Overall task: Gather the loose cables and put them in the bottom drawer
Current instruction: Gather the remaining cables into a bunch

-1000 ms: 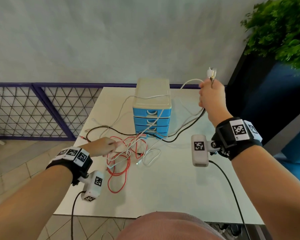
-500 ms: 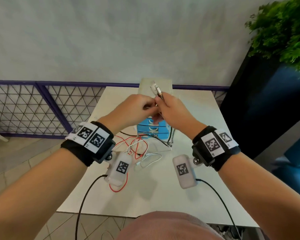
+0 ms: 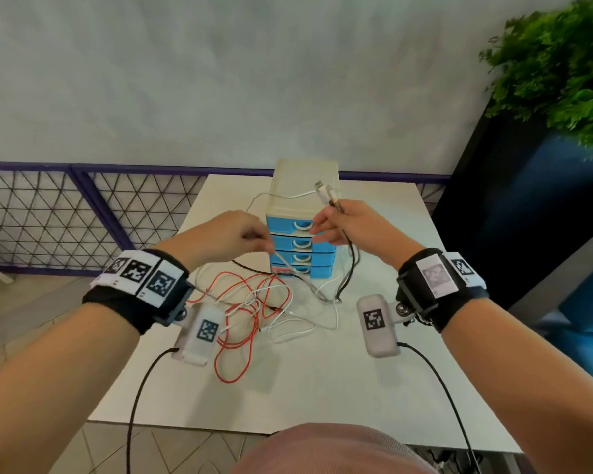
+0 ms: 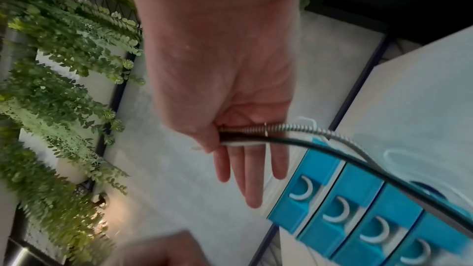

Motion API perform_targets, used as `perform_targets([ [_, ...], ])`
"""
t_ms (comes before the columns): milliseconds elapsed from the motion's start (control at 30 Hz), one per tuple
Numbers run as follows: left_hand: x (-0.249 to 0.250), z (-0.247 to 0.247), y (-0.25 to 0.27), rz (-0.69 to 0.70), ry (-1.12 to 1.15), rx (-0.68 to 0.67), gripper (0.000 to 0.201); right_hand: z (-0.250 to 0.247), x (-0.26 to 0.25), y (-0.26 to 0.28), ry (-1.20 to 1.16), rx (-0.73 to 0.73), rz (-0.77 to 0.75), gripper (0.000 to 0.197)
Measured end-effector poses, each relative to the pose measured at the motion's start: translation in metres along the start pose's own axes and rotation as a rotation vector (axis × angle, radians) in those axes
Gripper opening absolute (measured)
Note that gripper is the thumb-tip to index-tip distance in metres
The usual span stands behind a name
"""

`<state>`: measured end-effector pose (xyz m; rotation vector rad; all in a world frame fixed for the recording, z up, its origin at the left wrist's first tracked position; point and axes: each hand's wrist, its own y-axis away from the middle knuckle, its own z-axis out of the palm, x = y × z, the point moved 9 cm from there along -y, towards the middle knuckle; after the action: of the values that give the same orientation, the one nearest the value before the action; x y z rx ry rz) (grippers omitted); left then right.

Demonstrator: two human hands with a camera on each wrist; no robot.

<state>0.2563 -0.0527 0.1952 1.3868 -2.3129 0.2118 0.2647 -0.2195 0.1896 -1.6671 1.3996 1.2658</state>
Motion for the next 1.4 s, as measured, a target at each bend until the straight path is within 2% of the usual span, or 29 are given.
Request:
perform_targets([
  [67, 0.021, -0.014, -0.006, 0.076, 0.047, 0.138, 0.010, 0.022, -0.006, 0.005, -0.010, -0.109, -0.001, 0.031],
  [133, 0.031, -0.031, -0.010, 0.098, 0.218, 0.322, 0.020, 0.037, -0.013, 0.008, -0.093, -0.154, -0.026, 0.030],
  [200, 0.033, -0.040, -0.011, 0.091, 0.527, 0.487, 0.035, 0.036, -0.021, 0.007, -0.262, -0.110, -0.043, 0.028],
  [267, 0.035, -0.031, -0.014, 0.059, 0.795, 0.549, 0.039, 0.026, -0.029, 0.003, -0.428, -0.039, -0.078, 0.028],
  [300, 0.038, -0.019, -0.018, 0.023, 0.871, 0.502, 0.040, 0.020, -0.035, 0.002, -0.474, 0.000, -0.104, 0.029],
  [333, 0.042, -0.002, -0.022, -0.007, 0.928, 0.395, 0.047, 0.013, -0.040, 0.001, -0.517, 0.035, -0.128, 0.029],
  [400, 0.066, 0.034, -0.025, 0.062, 1.023, 0.097, 0.055, -0.001, -0.048, 0.002, -0.625, 0.097, -0.157, 0.030],
  [433, 0.078, 0.048, -0.024, 0.128, 0.992, -0.019, 0.048, -0.009, -0.049, 0.003, -0.670, 0.118, -0.162, 0.031],
  [467, 0.086, 0.058, -0.024, 0.177, 0.888, -0.081, 0.036, -0.016, -0.050, 0.005, -0.698, 0.131, -0.165, 0.031],
  [533, 0.086, 0.074, -0.031, 0.218, 0.626, -0.108, 0.019, -0.033, -0.051, 0.010, -0.711, 0.185, -0.169, 0.032],
  [633, 0.060, 0.104, -0.041, 0.176, 0.344, -0.178, 0.016, -0.061, -0.051, 0.024, -0.705, 0.314, -0.164, 0.032],
  [700, 0.035, 0.116, -0.048, 0.125, 0.183, -0.184, 0.016, -0.076, -0.052, 0.035, -0.534, 0.412, -0.171, 0.031],
  [733, 0.025, 0.119, -0.053, 0.096, 0.132, -0.167, 0.018, -0.081, -0.056, 0.041, -0.297, 0.463, -0.192, 0.031],
  [767, 0.020, 0.117, -0.056, 0.067, 0.103, -0.143, 0.020, -0.079, -0.061, 0.045, 0.038, 0.484, -0.217, 0.031],
  [833, 0.026, 0.113, -0.066, 0.070, 0.023, -0.101, 0.022, -0.056, -0.060, 0.050, 0.636, 0.391, -0.196, 0.028],
  [867, 0.034, 0.111, -0.071, 0.106, -0.046, -0.087, 0.021, -0.045, -0.049, 0.050, 0.800, 0.301, -0.131, 0.031],
  [933, 0.051, 0.101, -0.077, 0.185, -0.132, -0.047, 0.026, -0.031, -0.012, 0.049, 0.860, 0.094, 0.039, 0.053],
  [1000, 0.063, 0.085, -0.080, 0.253, 0.019, -0.022, 0.028, -0.029, 0.022, 0.046, 0.813, -0.026, 0.157, 0.047],
  [1067, 0.071, 0.070, -0.080, 0.300, 0.230, -0.016, 0.012, -0.037, 0.038, 0.044, 0.729, -0.020, 0.228, 0.035],
  [1133, 0.071, 0.063, -0.081, 0.302, 0.249, 0.002, 0.015, -0.045, 0.038, 0.043, 0.605, 0.056, 0.231, 0.027],
  [1200, 0.062, 0.061, -0.080, 0.269, 0.252, -0.018, 0.013, -0.056, 0.027, 0.044, 0.384, 0.181, 0.175, 0.026],
  [1300, 0.025, 0.068, -0.079, 0.196, 0.251, -0.053, 0.010, -0.079, 0.014, 0.048, -0.062, 0.372, 0.083, 0.023],
  [1400, -0.014, 0.068, -0.076, 0.094, 0.159, -0.028, 0.009, -0.096, 0.006, 0.049, -0.383, 0.474, -0.029, 0.023],
])
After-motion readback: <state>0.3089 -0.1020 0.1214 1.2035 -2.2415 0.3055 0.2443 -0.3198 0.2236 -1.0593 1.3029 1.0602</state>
